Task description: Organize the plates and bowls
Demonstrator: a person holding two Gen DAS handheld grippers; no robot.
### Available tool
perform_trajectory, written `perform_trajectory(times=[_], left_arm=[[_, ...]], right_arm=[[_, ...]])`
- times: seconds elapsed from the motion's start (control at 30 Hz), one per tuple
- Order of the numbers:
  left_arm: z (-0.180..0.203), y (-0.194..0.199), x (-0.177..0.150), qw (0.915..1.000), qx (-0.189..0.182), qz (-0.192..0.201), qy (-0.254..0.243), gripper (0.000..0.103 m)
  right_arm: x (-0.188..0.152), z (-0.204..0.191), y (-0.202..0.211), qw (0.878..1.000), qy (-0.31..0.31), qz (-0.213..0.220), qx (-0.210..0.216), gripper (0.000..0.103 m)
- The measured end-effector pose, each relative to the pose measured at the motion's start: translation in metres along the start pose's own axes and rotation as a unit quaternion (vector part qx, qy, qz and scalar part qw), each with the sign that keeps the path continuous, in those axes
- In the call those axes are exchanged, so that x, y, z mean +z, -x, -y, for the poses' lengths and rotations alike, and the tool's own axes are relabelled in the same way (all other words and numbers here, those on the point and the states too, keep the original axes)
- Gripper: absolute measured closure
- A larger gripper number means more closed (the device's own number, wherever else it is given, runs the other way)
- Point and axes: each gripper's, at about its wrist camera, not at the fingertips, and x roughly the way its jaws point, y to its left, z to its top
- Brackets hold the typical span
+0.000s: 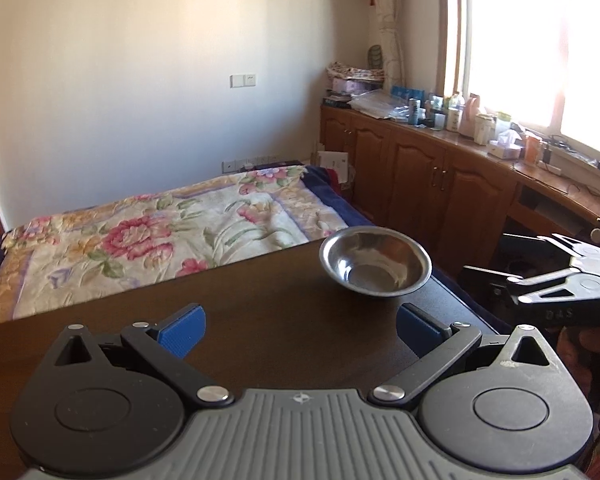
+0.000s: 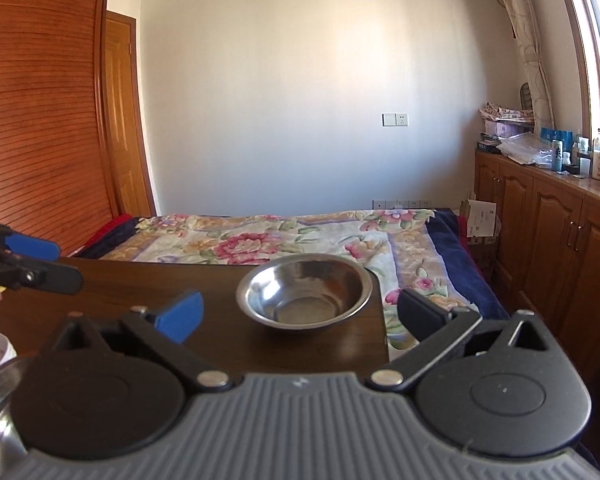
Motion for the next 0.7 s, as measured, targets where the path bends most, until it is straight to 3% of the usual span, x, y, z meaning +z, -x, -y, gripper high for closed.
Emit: perform_trajectory(times=[0.4, 0.7], left_arm=[[0.002, -0.025, 0.032, 0.9996, -0.017, 0.001, -0.024, 0.001], [0.008, -0.057, 0.045, 0.9981, -0.048, -0.022, -0.032, 0.026]], right_arm=[[0.013, 0.017, -0.027, 1.0, 0.01, -0.01, -0.015, 0.0], [0.014, 0.025, -0.043, 1.0, -0.001, -0.024, -0.018, 0.0]])
